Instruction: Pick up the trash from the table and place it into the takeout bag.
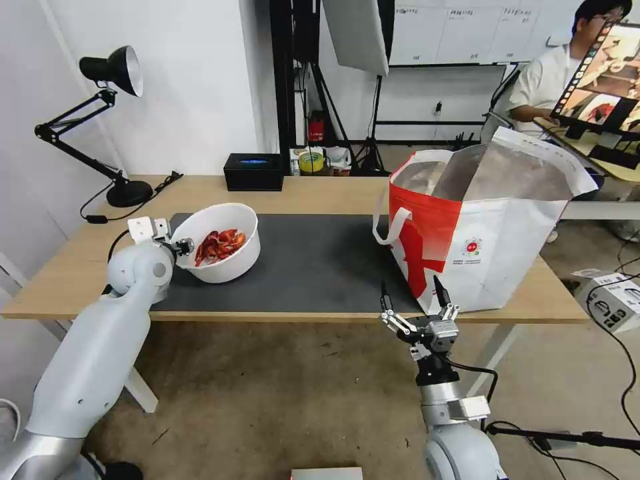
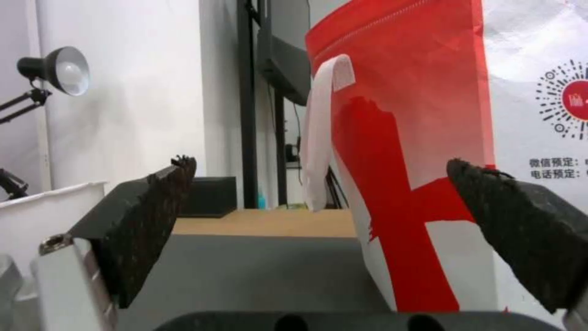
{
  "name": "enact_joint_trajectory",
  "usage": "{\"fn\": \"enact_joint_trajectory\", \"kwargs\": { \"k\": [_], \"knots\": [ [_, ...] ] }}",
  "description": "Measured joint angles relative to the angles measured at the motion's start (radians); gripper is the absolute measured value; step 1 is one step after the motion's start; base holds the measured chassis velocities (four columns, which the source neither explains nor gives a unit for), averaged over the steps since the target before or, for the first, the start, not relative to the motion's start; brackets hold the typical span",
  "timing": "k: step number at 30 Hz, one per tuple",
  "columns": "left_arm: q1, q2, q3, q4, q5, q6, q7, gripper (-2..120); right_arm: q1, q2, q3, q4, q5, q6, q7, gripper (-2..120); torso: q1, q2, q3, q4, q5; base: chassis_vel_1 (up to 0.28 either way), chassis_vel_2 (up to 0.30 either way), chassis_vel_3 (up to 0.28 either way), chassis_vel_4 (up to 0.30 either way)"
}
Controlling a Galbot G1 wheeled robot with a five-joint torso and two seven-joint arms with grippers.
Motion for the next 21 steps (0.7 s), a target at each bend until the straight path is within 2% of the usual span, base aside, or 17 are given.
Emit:
{"fn": "enact_joint_trajectory", "kwargs": {
  "k": [1,3,4,7,8,10,21],
  "knots": [
    [0.000,0.000,0.000,0.000,0.000,0.000,0.000,34,0.000,0.000,0.000,0.000,0.000,0.000,0.000,100,0.000,0.000,0.000,0.0000,0.0000,0.000,0.000,0.000,0.000],
    [-0.001,0.001,0.000,0.000,0.000,0.000,0.001,24,0.003,0.000,0.001,0.000,0.001,0.000,0.001,100,0.000,0.000,0.000,0.0000,0.0000,0.000,0.000,0.000,0.000],
    [-0.001,0.001,0.000,0.000,0.000,0.000,0.001,24,0.003,0.000,0.001,0.000,0.001,0.000,0.001,100,0.000,0.000,0.000,0.0000,0.0000,0.000,0.000,0.000,0.000],
    [-0.004,0.003,0.001,0.000,0.000,0.000,0.001,9,0.004,0.001,0.002,-0.001,0.001,-0.001,0.001,100,0.000,0.000,0.000,0.0000,0.0001,0.000,0.000,0.000,0.000],
    [-0.004,0.003,0.001,0.000,0.000,0.000,0.001,9,0.004,0.001,0.002,-0.001,0.001,-0.001,0.001,100,0.000,0.000,0.000,0.0000,0.0001,0.000,0.000,0.000,0.000],
    [-0.007,0.005,0.001,-0.003,-0.001,0.000,0.003,0,0.005,0.000,0.003,-0.001,0.002,-0.001,0.001,100,0.000,0.000,0.000,-0.0001,0.0001,0.000,0.000,0.000,0.000],
    [-0.002,0.017,-0.016,-0.026,-0.012,0.001,0.001,0,0.003,-0.002,0.004,0.002,0.003,-0.002,0.002,100,0.000,0.000,0.000,0.0001,0.0000,0.000,0.000,0.000,0.000]
  ]
}}
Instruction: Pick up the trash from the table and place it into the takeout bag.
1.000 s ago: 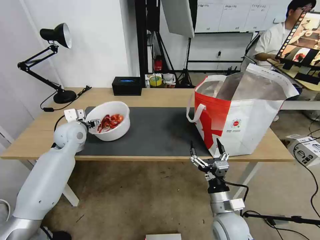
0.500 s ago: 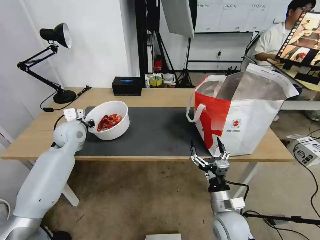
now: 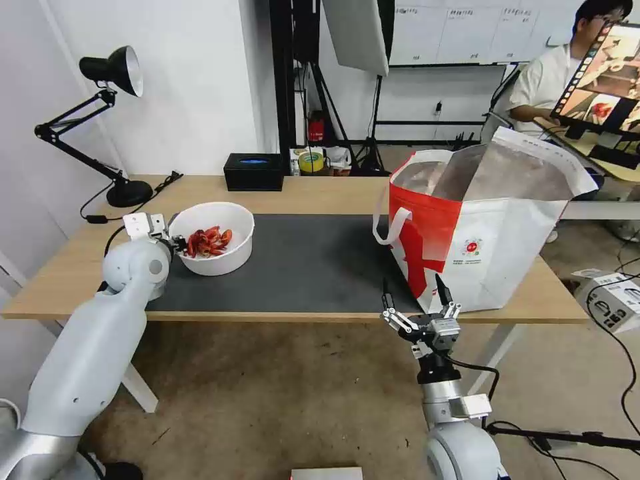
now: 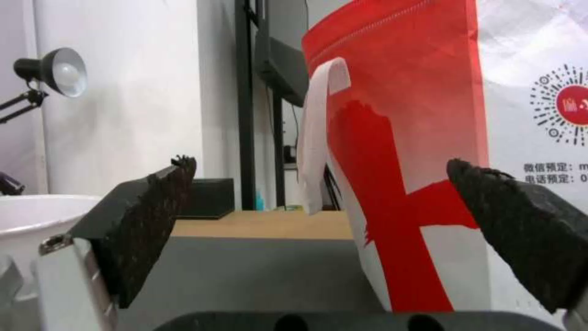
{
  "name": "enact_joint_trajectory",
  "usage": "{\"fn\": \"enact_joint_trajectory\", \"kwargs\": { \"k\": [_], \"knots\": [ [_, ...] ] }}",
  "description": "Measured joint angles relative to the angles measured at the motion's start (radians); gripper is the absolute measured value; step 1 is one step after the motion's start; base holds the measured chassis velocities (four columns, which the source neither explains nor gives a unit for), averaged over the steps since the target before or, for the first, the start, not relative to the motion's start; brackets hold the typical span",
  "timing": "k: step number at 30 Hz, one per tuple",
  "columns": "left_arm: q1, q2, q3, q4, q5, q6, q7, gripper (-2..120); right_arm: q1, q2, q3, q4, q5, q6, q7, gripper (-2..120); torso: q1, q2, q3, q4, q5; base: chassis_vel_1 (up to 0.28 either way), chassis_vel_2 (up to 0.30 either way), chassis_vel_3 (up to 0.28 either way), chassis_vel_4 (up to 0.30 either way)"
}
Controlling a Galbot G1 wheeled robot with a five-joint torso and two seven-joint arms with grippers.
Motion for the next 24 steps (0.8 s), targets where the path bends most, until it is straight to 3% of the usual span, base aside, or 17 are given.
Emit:
{"fn": "enact_joint_trajectory", "kwargs": {
  "k": [13,24],
  "knots": [
    [0.007,0.006,-0.031,-0.052,-0.067,0.000,-0.041,0,-0.024,-0.002,0.010,0.029,-0.002,0.001,0.000,100,0.000,0.000,0.000,0.0000,-0.0001,0.000,0.000,0.000,0.000],
    [-0.015,0.062,-0.059,-0.143,-0.199,0.000,-0.110,0,-0.055,-0.007,0.021,0.055,-0.008,0.009,-0.002,100,0.000,0.000,0.000,0.0000,0.0000,0.000,0.000,0.000,0.000]
  ]
}}
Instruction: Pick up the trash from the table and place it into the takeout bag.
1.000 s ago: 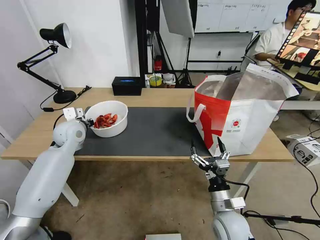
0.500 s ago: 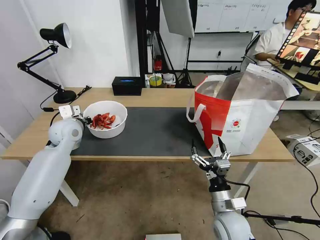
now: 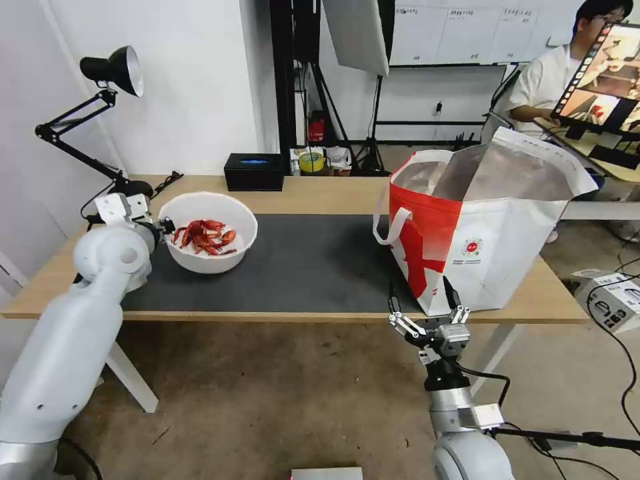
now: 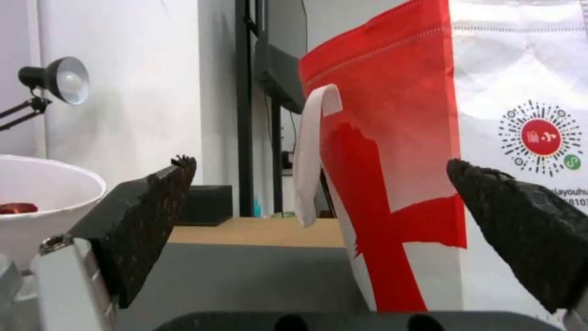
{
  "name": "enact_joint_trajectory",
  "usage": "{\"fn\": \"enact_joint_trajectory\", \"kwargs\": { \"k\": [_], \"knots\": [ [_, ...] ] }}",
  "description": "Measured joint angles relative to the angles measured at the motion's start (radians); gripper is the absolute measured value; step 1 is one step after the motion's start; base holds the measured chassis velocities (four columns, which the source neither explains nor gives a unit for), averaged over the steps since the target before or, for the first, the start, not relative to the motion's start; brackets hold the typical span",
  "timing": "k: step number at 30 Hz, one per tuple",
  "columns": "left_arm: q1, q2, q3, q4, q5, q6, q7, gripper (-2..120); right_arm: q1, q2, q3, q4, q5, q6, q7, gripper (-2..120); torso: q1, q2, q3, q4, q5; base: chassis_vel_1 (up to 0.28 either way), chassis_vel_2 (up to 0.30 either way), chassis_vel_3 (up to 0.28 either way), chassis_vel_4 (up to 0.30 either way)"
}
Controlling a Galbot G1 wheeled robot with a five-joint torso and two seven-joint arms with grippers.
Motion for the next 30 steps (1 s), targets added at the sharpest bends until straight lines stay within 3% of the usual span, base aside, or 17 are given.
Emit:
{"fn": "enact_joint_trajectory", "kwargs": {
  "k": [6,19,30],
  "knots": [
    [-0.008,0.008,0.000,-0.025,-0.029,0.000,-0.022,0,-0.006,0.000,0.002,0.004,-0.001,0.000,0.000,100,0.000,0.000,0.000,0.0000,0.0000,0.000,0.000,0.000,0.000],
    [-0.073,-0.004,0.022,-0.130,-0.217,0.000,-0.155,0,-0.019,0.000,0.020,0.026,-0.001,0.003,-0.002,100,0.000,0.000,0.000,0.0001,0.0000,0.000,0.000,0.000,0.000],
    [-0.184,-0.029,0.103,-0.134,-0.252,0.000,-0.179,0,-0.045,0.001,0.056,0.057,-0.001,0.006,-0.004,100,0.000,0.000,0.000,-0.0001,0.0001,0.000,0.000,0.000,0.000]
  ]
}}
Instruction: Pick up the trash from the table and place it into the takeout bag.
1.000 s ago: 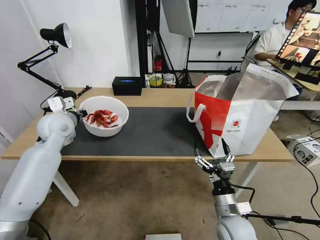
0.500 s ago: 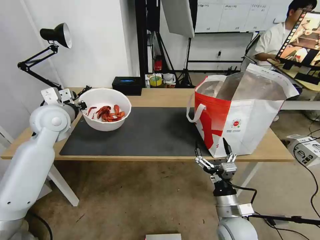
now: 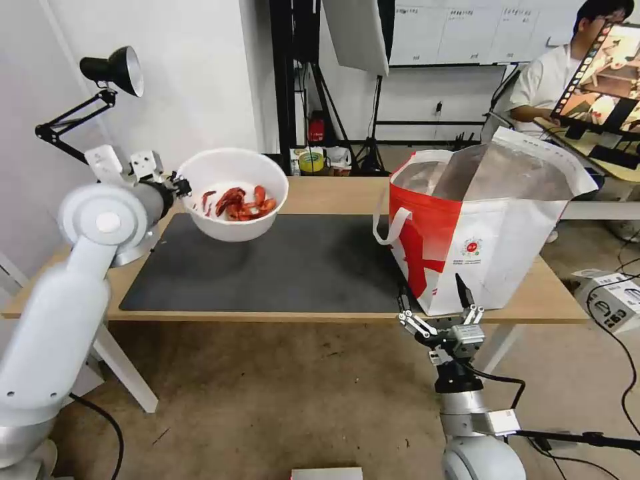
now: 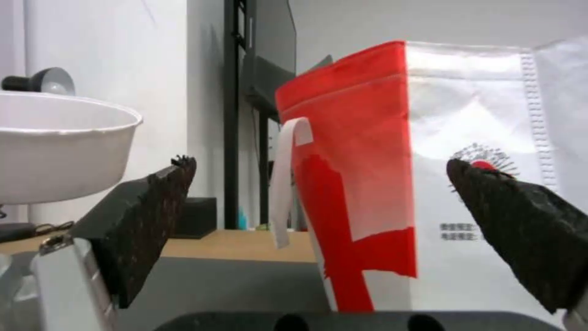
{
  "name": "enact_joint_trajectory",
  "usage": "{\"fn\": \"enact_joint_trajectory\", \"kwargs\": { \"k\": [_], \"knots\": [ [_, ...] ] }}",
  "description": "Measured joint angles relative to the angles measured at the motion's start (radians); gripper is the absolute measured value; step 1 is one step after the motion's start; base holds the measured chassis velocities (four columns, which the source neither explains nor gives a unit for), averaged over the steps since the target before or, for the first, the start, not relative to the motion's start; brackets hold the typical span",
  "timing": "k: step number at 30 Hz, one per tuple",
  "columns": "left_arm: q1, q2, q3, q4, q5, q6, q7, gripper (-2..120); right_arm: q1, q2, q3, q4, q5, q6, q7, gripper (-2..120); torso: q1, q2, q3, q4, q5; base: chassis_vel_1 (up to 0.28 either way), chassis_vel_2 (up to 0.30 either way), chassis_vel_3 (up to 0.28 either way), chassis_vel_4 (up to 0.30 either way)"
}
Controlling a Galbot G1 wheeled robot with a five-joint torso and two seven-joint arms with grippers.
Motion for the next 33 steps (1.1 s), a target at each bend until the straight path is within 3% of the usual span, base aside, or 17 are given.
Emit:
{"fn": "enact_joint_trajectory", "kwargs": {
  "k": [33],
  "knots": [
    [-0.336,-0.218,0.167,0.136,-0.096,0.000,-0.027,0,-0.082,0.049,0.105,0.070,-0.027,0.024,-0.005,100,0.000,0.000,0.000,0.0000,0.0000,0.000,0.000,0.000,0.000]
  ]
}}
